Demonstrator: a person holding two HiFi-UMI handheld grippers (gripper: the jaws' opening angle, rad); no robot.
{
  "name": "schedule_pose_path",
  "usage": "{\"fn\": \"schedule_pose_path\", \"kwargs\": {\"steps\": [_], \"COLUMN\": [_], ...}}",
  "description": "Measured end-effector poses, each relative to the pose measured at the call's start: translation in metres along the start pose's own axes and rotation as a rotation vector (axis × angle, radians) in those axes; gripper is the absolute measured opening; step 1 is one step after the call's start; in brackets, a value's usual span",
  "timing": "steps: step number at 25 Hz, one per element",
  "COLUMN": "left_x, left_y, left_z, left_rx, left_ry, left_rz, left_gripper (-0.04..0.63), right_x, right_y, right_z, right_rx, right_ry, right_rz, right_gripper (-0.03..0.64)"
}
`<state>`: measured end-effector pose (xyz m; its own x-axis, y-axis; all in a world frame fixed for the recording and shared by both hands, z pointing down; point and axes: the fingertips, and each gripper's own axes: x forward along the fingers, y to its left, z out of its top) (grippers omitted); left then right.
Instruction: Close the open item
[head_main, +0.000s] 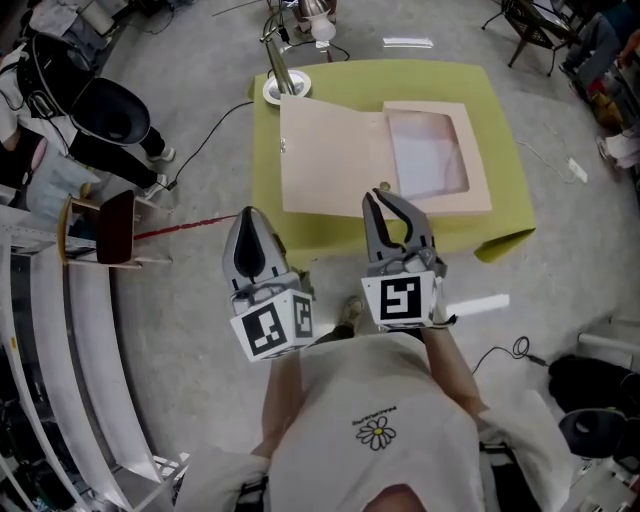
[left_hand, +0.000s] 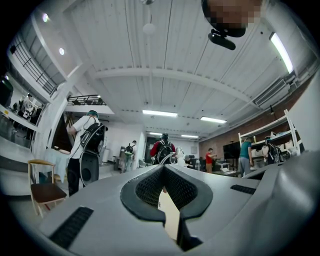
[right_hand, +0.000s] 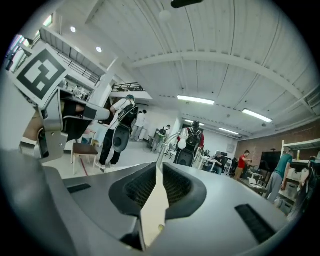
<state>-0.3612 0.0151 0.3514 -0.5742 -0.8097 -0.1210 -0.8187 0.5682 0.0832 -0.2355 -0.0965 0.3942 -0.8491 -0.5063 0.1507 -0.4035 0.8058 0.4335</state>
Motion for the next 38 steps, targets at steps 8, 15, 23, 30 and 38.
{"fn": "schedule_pose_path", "kwargs": {"steps": [8, 15, 23, 30, 38], "left_x": [-0.004, -0.004, -0.007, -0.012, -0.010], "left_y": [0.027, 0.056, 0.080, 0.084, 0.073], "left_z": [-0.025, -0.047, -0.066, -0.074, -0.077], "left_rx": [0.006, 0.018, 0.017, 0.029, 0.050], "left_ry": [0.049, 0.099, 0.147, 0.172, 0.167], "left_rz": [-0.011, -0.013, 0.012, 0.011, -0.028], "left_gripper": [0.014, 0.014, 0.014, 0.015, 0.014], "right_x": [0.032, 0.063, 0.099, 0.100, 0.092], "right_y": [0.064, 0.117, 0.145, 0.141, 0.122], "right_z": [-0.039, -0.069, -0.095, -0.097, -0.091], "right_rx": [-0.067, -0.143, -0.243, -0.253, -0.235], "right_ry": [0.099, 0.141, 0.204, 0.209, 0.192], "right_rz": [0.066, 0.111, 0.149, 0.073, -0.005], "right_gripper": [0.101, 0.121, 0.135, 0.069, 0.026]}}
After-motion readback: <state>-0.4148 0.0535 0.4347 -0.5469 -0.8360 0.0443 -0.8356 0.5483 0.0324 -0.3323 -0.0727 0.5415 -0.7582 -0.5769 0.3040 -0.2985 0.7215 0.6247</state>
